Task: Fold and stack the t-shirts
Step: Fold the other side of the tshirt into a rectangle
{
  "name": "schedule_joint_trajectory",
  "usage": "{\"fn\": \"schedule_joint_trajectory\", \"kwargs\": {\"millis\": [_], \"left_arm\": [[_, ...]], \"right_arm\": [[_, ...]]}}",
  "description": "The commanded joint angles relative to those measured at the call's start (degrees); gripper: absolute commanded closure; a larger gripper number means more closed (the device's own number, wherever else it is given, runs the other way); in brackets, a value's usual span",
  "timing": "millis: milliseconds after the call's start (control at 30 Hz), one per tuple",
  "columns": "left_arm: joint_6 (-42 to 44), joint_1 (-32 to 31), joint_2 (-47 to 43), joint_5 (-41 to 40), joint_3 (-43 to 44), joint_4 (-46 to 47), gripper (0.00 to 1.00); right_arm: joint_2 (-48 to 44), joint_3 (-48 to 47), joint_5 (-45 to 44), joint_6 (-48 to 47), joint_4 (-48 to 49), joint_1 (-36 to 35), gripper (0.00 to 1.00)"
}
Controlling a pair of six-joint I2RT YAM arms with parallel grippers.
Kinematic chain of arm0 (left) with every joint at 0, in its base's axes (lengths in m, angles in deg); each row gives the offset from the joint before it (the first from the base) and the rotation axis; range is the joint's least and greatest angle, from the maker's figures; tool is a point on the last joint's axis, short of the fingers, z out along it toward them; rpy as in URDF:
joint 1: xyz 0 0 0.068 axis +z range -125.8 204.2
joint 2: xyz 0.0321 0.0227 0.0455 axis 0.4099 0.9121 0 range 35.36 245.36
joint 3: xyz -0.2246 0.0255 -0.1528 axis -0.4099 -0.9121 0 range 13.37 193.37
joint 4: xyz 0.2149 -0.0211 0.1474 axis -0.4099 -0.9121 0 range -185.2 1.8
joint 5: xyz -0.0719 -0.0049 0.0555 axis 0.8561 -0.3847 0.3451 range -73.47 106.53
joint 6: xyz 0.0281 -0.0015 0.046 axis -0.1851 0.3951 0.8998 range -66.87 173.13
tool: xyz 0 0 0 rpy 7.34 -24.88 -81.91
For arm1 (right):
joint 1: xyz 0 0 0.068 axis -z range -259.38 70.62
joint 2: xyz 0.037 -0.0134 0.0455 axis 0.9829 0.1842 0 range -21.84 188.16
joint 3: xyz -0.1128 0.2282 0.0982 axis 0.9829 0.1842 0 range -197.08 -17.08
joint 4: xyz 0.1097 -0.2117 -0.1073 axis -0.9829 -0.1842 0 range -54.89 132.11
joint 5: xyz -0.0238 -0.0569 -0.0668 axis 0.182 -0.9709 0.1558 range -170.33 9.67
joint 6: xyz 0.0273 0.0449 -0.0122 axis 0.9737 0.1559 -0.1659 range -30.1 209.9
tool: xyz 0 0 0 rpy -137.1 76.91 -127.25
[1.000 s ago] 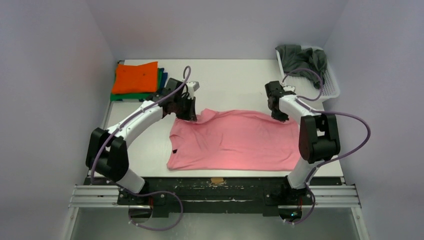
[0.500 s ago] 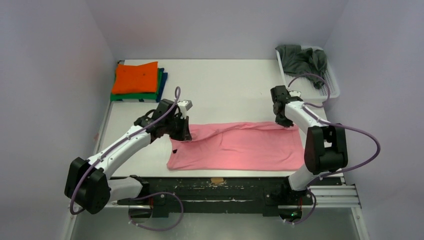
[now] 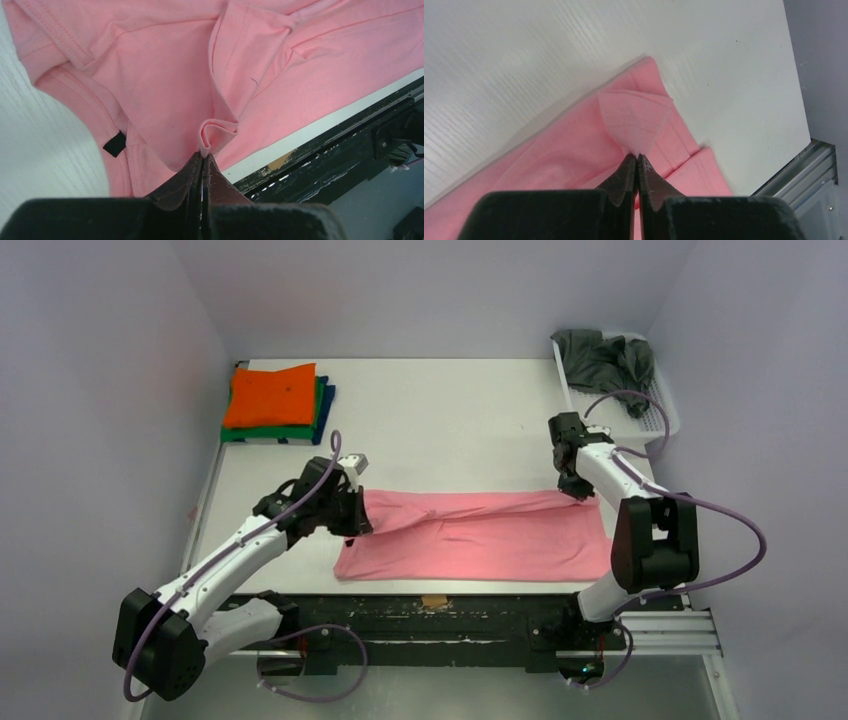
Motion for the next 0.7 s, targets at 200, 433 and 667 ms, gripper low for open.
{"fn": "schedule_joint_trajectory", "kwargs": {"millis": [200,433,667], "left_arm": [[-11.0,-0.08,-3.8,5.18,-7.51,0.11,0.8],[-20.72,-0.12,-10.27,8.35,-9.0,-11.43,0.62],[-16.51,-0.01,-6.15,-0.04,6.15,-11.66,0.0]], "right_arm": [[-2.55,4.2,0.52,6.14,-5.84,0.51,0.84],[-8.94,9.05,-0.09,13.7,-14.07,2.69,0.18],[-15.59,0.68,2.23,8.47,-8.6,3.54,0.09]]}}
